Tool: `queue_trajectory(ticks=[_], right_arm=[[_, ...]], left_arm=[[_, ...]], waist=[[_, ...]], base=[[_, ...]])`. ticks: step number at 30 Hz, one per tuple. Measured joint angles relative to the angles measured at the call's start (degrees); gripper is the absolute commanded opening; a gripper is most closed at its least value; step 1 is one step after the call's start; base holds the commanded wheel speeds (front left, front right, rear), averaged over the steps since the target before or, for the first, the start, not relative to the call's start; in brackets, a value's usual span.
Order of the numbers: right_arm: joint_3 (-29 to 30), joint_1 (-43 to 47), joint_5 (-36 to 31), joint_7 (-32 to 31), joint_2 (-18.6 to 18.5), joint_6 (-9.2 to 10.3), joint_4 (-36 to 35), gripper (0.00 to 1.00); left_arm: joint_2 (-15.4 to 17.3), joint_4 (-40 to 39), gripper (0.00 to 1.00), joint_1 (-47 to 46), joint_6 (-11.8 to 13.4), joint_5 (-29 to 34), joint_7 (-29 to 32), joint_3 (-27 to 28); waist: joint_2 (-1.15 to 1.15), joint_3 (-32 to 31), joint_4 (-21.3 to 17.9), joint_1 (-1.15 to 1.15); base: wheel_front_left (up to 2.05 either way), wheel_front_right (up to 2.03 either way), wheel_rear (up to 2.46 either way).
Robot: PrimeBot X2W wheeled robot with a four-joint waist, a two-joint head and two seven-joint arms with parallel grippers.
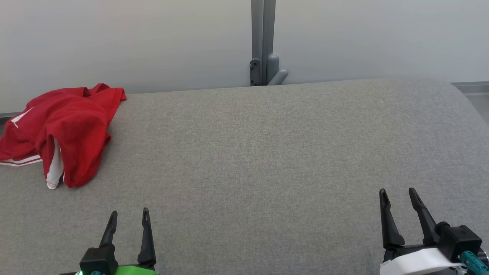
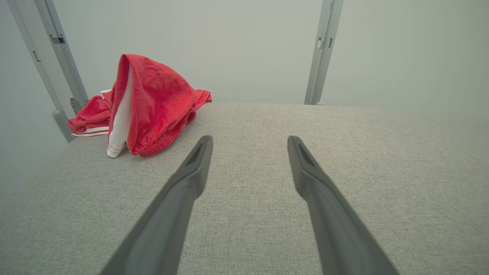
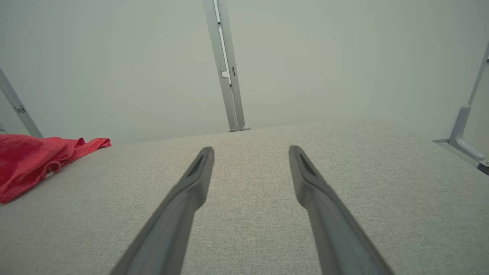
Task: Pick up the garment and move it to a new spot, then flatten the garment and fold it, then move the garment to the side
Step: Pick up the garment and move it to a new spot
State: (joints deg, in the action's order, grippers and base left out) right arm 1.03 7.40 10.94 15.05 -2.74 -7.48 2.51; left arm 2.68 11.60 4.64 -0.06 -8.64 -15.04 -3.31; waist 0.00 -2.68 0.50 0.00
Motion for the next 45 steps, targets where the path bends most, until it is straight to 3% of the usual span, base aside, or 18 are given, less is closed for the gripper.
queue_trajectory(ticks=[8, 18, 45], right_arm=[[0.97, 0.0, 0.01, 0.0, -0.04, 0.0, 0.09, 1.0], [0.48, -0.01, -0.01, 0.01, -0.03, 0.0, -0.03, 1.0], [-1.54, -1.34, 0.54, 0.01, -0.01, -0.01, 0.12, 1.0]], left_arm=[[0.0, 0.18, 1.0, -0.47, 0.0, -0.2, 0.0, -0.2], [0.01, 0.14, 1.0, -1.01, 0.1, -0.24, 0.0, 0.11], [0.04, 0.43, 1.0, -1.95, -0.53, -0.07, -0.01, 0.77]], waist=[[0.0, 0.11, 0.73, 0.0], [0.0, 0.29, 4.7, 0.0], [0.0, 1.94, 25.96, 0.0]], base=[[0.0, 0.0, 0.0], [0.0, 0.0, 0.0], [0.0, 0.0, 0.0]])
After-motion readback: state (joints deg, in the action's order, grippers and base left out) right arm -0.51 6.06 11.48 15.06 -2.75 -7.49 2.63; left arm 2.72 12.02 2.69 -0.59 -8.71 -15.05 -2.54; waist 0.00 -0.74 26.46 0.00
